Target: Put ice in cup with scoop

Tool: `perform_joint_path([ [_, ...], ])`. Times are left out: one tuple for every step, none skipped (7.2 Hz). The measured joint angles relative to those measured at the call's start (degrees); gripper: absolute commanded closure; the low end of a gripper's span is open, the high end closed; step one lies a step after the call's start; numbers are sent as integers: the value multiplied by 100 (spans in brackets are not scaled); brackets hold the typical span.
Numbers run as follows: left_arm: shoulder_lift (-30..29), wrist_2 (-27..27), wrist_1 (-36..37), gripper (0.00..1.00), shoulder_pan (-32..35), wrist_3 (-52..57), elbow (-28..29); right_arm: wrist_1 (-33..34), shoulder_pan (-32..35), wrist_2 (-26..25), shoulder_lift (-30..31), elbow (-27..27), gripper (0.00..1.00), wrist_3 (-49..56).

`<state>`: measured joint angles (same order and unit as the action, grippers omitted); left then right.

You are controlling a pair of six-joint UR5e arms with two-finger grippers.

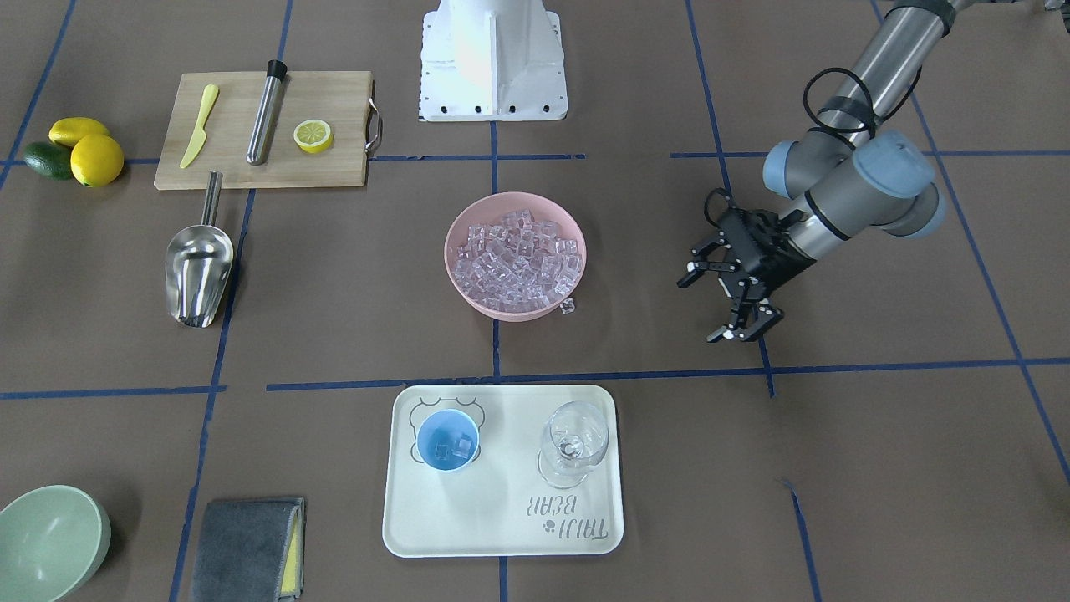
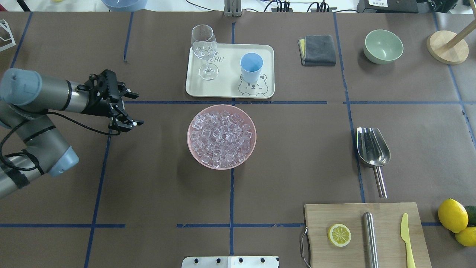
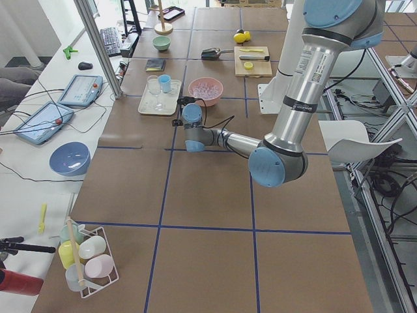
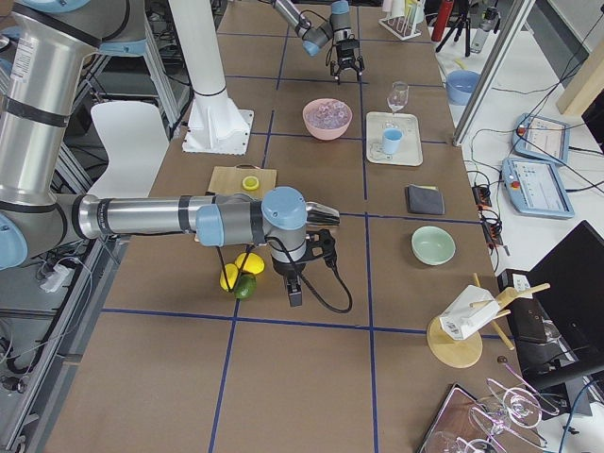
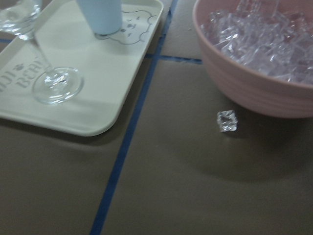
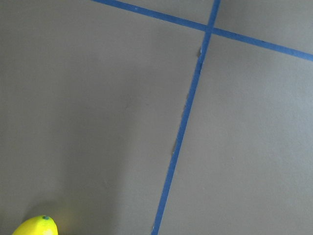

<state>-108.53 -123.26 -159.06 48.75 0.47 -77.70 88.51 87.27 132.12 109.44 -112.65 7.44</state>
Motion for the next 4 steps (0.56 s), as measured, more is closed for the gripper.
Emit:
perform_joint_path([
  [115, -382, 476, 0, 479, 290, 1, 100, 157, 32, 18, 12, 0, 44],
  [267, -762, 1058, 0, 999, 530, -20, 139, 221, 45, 24, 19, 0, 53],
  [550, -984, 1433, 0, 1527, 666, -53, 152, 245, 49, 25, 19, 0, 45],
  [840, -1103, 1733, 0, 2054, 726, -76, 154, 251, 50, 25, 24, 0, 25],
])
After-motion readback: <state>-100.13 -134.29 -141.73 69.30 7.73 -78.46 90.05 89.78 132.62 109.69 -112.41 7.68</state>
